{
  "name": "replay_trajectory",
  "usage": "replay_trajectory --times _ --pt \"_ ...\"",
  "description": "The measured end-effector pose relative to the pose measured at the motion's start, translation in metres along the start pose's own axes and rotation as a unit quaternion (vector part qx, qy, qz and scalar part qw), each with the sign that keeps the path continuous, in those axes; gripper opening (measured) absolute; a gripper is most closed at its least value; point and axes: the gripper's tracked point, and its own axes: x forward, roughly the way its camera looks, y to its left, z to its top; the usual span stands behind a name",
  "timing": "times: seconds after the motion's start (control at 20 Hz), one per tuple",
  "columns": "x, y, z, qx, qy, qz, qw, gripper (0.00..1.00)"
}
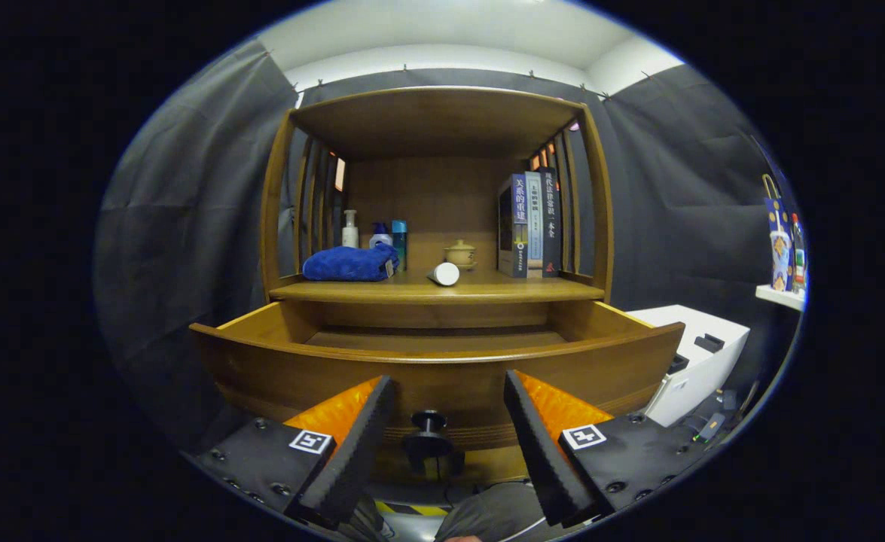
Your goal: Pull open the drawer, take out the items inside it, and place them on the countertop above the cabinet.
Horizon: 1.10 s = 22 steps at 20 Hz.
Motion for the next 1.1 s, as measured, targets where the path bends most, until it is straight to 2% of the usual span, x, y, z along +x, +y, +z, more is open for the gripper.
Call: replay_trajectory --times 0.25,0.6,1.1 --pt "0.014 0.007 -0.014 0.028 0.021 0.002 0.999 0.98" --pt "0.023 0.006 -0.013 0.017 0.019 0.0 1.0 0.98" --pt "0.091 0.005 -0.006 0.002 0.033 -0.006 0.999 0.98"
